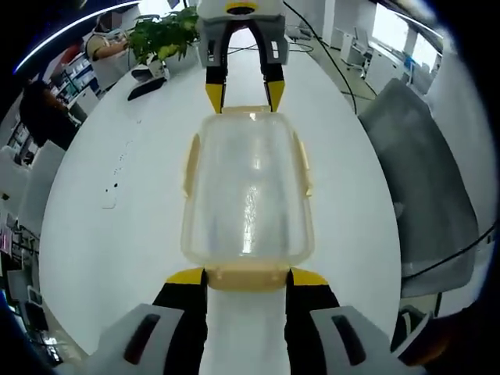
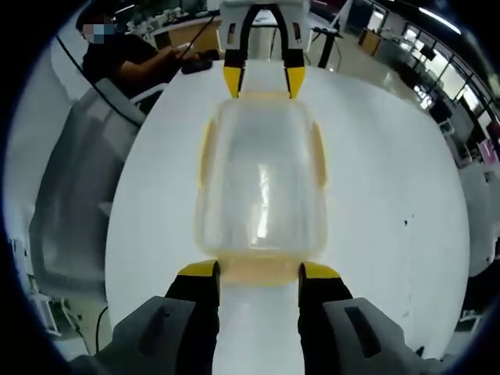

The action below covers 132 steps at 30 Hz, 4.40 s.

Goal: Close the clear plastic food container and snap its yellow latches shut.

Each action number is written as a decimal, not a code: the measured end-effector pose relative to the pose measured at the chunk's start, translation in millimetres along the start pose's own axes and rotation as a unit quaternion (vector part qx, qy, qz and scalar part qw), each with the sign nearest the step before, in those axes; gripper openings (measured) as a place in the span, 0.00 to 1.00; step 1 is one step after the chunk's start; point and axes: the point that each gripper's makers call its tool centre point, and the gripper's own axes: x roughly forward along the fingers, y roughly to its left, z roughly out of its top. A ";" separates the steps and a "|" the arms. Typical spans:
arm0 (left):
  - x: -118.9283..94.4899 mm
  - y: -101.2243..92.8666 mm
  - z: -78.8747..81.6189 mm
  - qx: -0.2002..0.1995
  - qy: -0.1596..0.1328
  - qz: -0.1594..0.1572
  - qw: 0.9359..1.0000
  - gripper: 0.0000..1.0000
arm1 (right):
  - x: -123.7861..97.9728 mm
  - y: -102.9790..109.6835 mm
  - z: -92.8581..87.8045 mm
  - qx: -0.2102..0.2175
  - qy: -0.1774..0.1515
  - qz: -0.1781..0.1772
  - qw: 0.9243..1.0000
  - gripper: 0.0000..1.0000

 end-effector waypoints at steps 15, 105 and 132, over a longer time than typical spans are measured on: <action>25.2 3.1 21.0 -0.001 -0.011 -0.002 1.000 0.32 | -5.3 -2.6 -29.4 0.003 0.005 0.005 1.000 0.35; 18.6 15.8 29.7 0.001 -0.009 0.066 0.998 0.40 | -11.8 8.9 -52.3 0.055 0.025 -0.003 0.998 0.38; 3.5 16.7 21.7 -0.128 -0.003 0.143 0.981 0.32 | -33.6 -4.4 -50.6 0.169 -0.045 -0.131 0.976 0.31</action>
